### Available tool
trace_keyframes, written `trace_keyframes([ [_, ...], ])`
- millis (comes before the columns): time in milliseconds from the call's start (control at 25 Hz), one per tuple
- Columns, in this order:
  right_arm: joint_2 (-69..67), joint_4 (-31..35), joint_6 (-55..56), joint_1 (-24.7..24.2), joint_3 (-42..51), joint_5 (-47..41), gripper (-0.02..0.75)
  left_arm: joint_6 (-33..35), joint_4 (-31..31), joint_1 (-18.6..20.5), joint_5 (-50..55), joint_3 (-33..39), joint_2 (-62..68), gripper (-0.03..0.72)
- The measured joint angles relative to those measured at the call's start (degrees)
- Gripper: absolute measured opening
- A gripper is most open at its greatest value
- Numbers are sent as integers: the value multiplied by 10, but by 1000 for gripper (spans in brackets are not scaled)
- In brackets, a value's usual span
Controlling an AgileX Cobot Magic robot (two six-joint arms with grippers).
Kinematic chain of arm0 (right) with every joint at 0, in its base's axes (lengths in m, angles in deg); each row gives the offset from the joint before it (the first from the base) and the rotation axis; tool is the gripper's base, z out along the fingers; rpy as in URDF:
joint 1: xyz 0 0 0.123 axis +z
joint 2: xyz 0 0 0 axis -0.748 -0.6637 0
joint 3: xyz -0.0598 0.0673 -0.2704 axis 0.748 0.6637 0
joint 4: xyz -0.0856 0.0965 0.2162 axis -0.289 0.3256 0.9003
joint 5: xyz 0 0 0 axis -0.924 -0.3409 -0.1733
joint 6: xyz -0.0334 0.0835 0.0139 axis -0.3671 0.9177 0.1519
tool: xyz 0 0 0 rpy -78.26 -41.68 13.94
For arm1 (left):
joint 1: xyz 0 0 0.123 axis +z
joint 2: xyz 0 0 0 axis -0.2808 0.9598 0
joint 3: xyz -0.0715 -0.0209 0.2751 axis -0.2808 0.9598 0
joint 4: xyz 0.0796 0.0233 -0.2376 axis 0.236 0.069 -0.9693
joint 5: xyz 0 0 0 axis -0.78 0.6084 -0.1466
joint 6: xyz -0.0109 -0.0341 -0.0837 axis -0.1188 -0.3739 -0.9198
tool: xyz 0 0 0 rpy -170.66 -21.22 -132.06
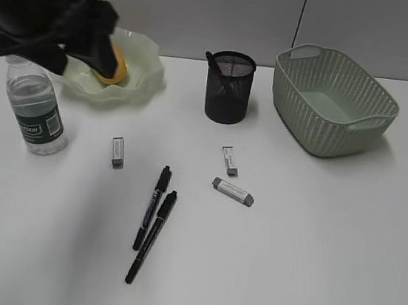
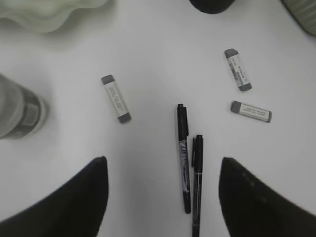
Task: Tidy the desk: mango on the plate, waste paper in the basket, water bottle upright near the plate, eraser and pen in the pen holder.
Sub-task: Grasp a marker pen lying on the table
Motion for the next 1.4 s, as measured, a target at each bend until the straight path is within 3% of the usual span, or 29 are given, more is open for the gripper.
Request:
trace_keyframes([
  [160,0,0,0,0,0,0,421,-69,47,-56,-20,-48,95,515],
  [440,0,0,0,0,0,0,421,-143,92,-104,-36,-77,231,502],
  [1000,0,0,0,0,0,0,421,-179,121,-117,-128,-94,342,498],
  [1400,0,0,0,0,0,0,421,-185,147,-117,-93,-128,376,498],
])
